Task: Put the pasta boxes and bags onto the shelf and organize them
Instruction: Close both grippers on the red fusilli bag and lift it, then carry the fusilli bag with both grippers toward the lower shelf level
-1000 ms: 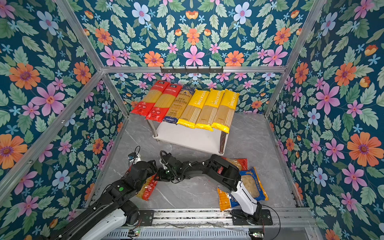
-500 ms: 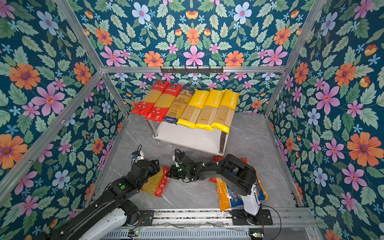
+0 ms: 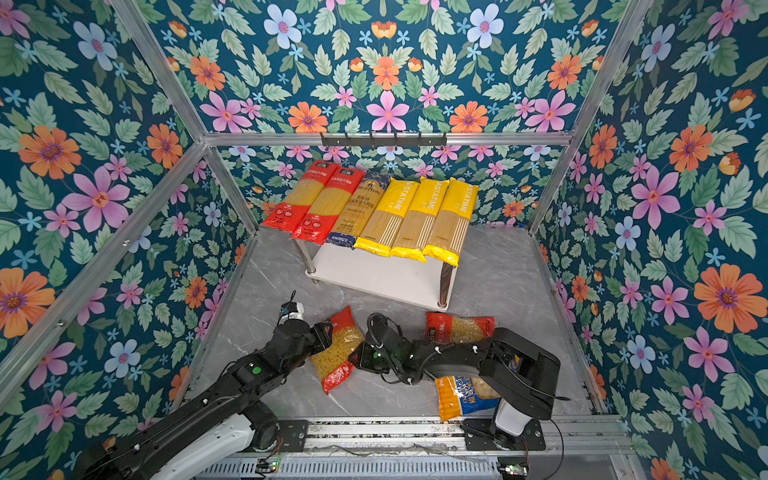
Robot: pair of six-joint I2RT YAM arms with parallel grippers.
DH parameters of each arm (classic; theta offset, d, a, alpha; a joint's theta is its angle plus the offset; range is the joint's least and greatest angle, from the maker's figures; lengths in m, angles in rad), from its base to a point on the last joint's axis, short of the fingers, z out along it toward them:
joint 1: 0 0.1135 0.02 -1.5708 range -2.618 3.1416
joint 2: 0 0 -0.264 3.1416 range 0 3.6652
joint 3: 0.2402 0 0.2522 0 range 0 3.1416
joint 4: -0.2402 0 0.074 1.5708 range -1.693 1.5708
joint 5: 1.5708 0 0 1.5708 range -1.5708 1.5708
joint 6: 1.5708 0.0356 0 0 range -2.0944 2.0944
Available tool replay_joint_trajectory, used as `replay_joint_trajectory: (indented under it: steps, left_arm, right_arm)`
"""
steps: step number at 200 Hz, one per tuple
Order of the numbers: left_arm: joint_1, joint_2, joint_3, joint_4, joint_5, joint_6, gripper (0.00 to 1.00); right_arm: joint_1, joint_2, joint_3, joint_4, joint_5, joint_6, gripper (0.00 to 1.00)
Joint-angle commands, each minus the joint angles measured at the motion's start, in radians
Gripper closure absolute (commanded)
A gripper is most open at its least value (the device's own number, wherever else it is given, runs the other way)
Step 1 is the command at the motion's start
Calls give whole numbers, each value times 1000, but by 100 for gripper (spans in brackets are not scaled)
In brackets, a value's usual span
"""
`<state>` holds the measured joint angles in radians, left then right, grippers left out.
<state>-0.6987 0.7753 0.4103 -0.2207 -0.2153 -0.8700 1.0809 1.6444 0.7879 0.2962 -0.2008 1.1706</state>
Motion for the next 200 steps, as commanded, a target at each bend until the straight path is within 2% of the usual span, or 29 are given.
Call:
replay_joint_trajectory:
  steps: [1, 16, 31, 60, 85, 139, 200]
  left_arm:
    - [1, -28, -9, -32, -21, -24, 36]
    - [1, -50, -17, -71, -31, -34, 35]
    - [-1, -66, -24, -119, -40, -51, 35]
    - [-13, -105, -40, -235, -74, -110, 30]
    - [-29, -163, -93, -251, -85, -174, 27]
    - [-31, -147, -202, -66, 6, -189, 27]
    - [-32, -71, -259, 92, 54, -191, 33]
  right_arm:
    - [-7, -12, 23, -54, -32, -32, 54]
    - [-25, -46, 51, -207, 7, -101, 47]
    - [-56, -65, 79, -329, 30, -168, 44]
    - [-103, -51, 118, -399, 41, -259, 39]
    - [-105, 5, 197, -422, 55, -320, 37]
    - [-108, 191, 352, -420, 58, -384, 35]
    - [-116, 280, 381, -329, -37, -385, 37]
